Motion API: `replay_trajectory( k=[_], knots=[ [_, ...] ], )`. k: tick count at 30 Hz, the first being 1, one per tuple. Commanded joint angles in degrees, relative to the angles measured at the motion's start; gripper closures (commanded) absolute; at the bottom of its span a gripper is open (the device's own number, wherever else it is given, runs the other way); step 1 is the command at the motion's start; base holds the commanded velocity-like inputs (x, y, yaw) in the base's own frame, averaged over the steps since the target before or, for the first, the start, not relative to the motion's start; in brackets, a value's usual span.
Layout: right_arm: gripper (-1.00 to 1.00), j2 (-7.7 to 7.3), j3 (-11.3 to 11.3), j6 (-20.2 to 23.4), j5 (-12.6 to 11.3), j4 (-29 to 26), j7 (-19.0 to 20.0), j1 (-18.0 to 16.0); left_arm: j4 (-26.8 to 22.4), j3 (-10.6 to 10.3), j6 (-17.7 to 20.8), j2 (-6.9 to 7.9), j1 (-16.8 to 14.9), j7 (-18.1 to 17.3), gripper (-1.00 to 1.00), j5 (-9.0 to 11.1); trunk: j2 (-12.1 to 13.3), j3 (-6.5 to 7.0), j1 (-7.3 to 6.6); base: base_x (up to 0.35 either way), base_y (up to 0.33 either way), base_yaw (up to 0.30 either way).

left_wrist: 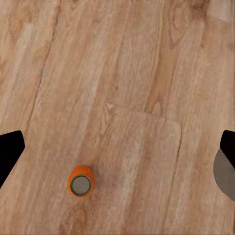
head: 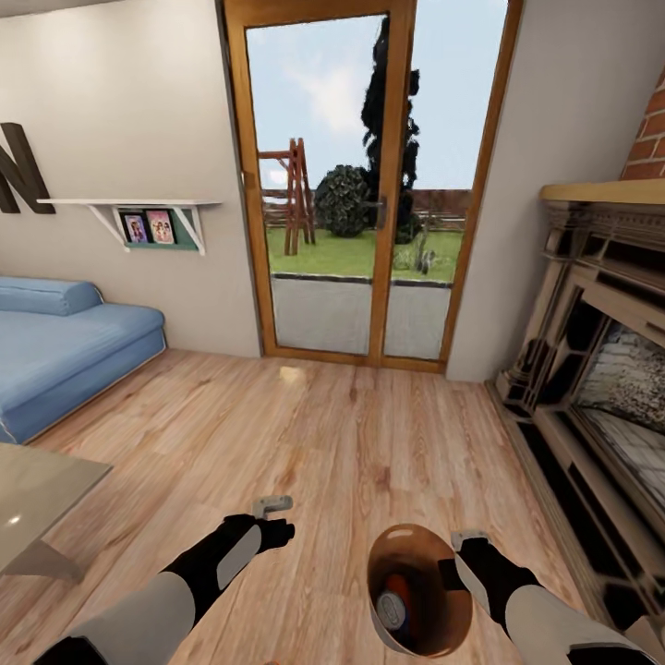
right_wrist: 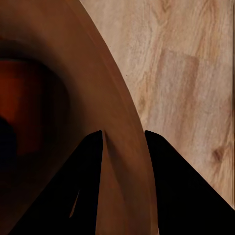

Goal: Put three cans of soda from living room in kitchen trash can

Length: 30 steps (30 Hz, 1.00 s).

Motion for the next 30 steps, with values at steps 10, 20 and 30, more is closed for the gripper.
replay_trajectory(
  k=[10, 20, 30],
  knots=[
    [1.00, 0.09, -0.2, -0.1, -0.4, -0.1, 0.3, 0.1, 0.0, 0.0, -0.1, 0.00, 0.0, 0.0, -1.00, 0.0, 0.0, 0.01, 0.00, 0.334, -0.050, 0.000],
    [1.00, 0.09, -0.2, 0.0, -0.4, -0.1, 0.3, 0.1, 0.0, -0.1, -0.3, -0.06, 0.0, 0.0, -1.00, 0.0, 0.0, 0.01, 0.00, 0.138, -0.054, 0.000],
    [1.00, 0.12, -0.2, 0.0, -0.4, -0.1, 0.3, 0.1, 0.0, -0.1, -0.3, -0.09, 0.1, 0.0, -1.00, 0.0, 0.0, 0.01, 0.00, 0.001, -0.029, 0.000]
  ],
)
